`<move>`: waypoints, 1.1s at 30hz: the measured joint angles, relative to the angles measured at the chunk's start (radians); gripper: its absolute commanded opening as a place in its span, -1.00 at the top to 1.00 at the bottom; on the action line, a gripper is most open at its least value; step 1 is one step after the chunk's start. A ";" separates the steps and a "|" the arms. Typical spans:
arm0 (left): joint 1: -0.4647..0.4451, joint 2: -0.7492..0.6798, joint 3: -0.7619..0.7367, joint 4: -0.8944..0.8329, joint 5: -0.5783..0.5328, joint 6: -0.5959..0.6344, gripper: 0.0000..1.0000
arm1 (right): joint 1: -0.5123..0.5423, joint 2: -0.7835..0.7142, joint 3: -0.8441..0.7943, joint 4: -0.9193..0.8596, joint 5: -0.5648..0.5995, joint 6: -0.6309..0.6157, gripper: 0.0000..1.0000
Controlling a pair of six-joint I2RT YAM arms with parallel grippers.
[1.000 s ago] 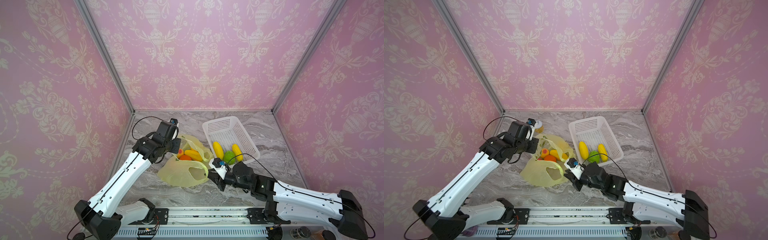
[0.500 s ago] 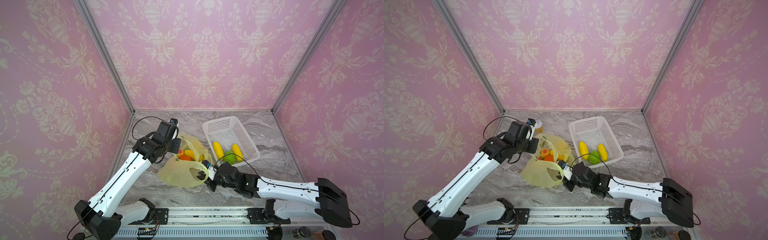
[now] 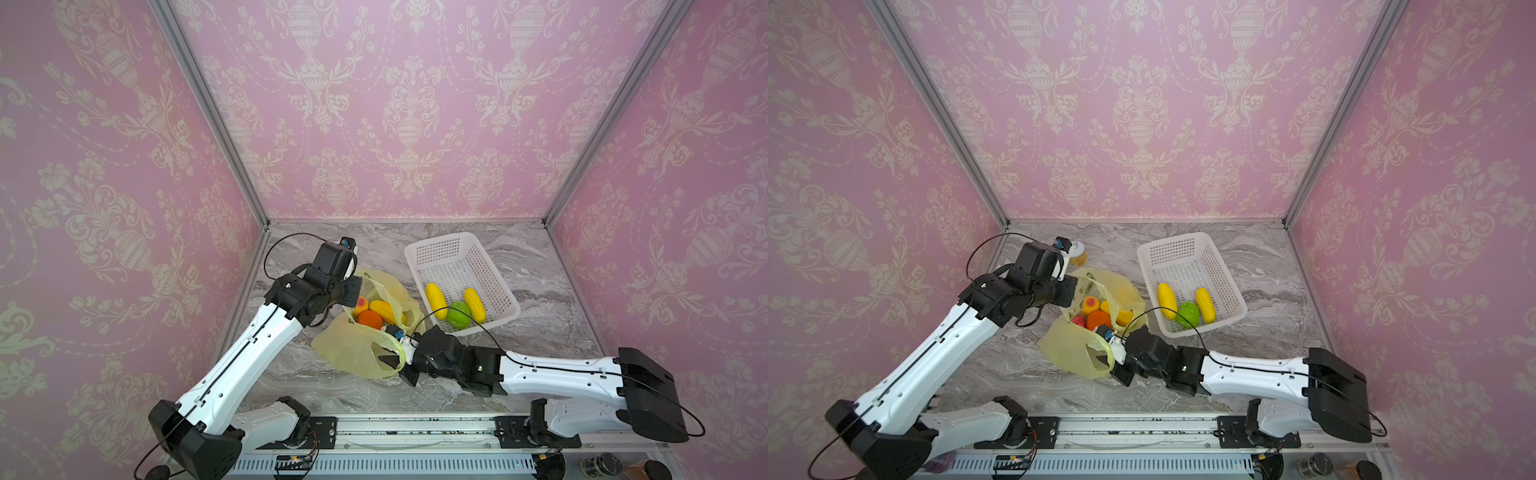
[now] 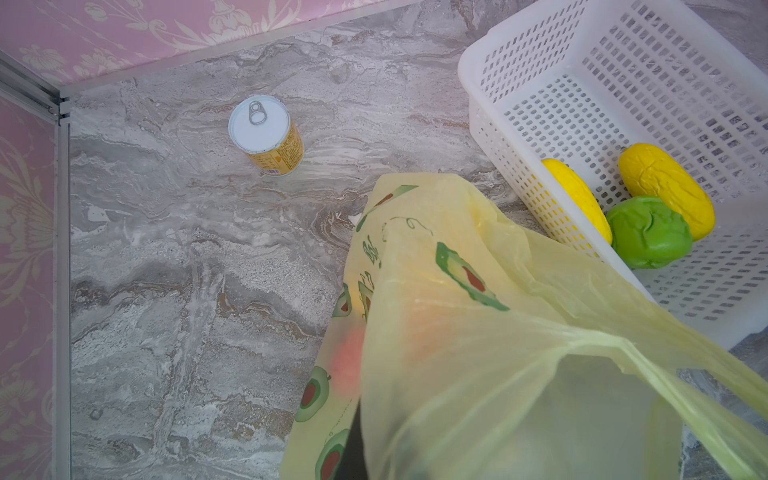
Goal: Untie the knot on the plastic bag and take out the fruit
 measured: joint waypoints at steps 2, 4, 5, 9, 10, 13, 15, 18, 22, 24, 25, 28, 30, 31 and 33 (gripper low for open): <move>0.000 0.000 0.000 0.000 0.000 0.000 1.00 | 0.000 0.070 0.058 -0.025 0.023 0.000 0.47; 0.000 0.000 0.000 0.000 0.000 0.000 1.00 | 0.000 0.131 0.109 -0.047 0.045 0.001 0.47; 0.000 0.000 0.000 0.000 0.001 0.000 1.00 | 0.000 0.158 0.129 -0.055 0.058 0.002 0.47; 0.000 0.000 0.000 0.000 0.004 0.000 1.00 | 0.000 0.249 0.204 -0.101 0.109 0.008 0.47; 0.000 0.000 0.000 0.000 0.005 0.000 1.00 | 0.000 0.268 0.222 -0.114 0.124 0.009 0.46; 0.000 -0.003 0.000 0.000 0.011 0.000 1.00 | -0.007 0.301 0.259 -0.147 0.159 0.028 0.22; 0.000 -0.009 -0.001 0.001 0.017 0.000 1.00 | -0.016 0.315 0.278 -0.168 0.190 0.045 -0.01; 0.000 -0.015 -0.003 0.005 0.023 0.000 1.00 | -0.028 0.343 0.314 -0.203 0.239 0.058 -0.36; 0.000 -0.015 -0.004 0.007 0.026 0.000 1.00 | -0.037 0.412 0.386 -0.230 0.293 0.052 -0.67; 0.000 -0.015 -0.005 0.008 0.026 0.000 1.00 | -0.044 0.460 0.431 -0.233 0.307 0.053 -0.78; 0.000 -0.015 -0.005 0.008 0.027 0.000 1.00 | -0.048 0.481 0.450 -0.236 0.311 0.055 -0.81; 0.000 -0.016 -0.005 0.008 0.029 0.000 1.00 | -0.071 0.560 0.523 -0.259 0.319 0.060 -0.86; 0.000 -0.018 -0.006 0.008 0.034 0.000 1.00 | -0.089 0.619 0.578 -0.282 0.328 0.062 -0.88; 0.000 -0.019 -0.006 0.008 0.036 0.000 1.00 | -0.095 0.644 0.598 -0.289 0.330 0.064 -0.89; 0.000 -0.019 -0.006 0.010 0.042 0.000 1.00 | -0.106 0.690 0.634 -0.309 0.330 0.066 -0.90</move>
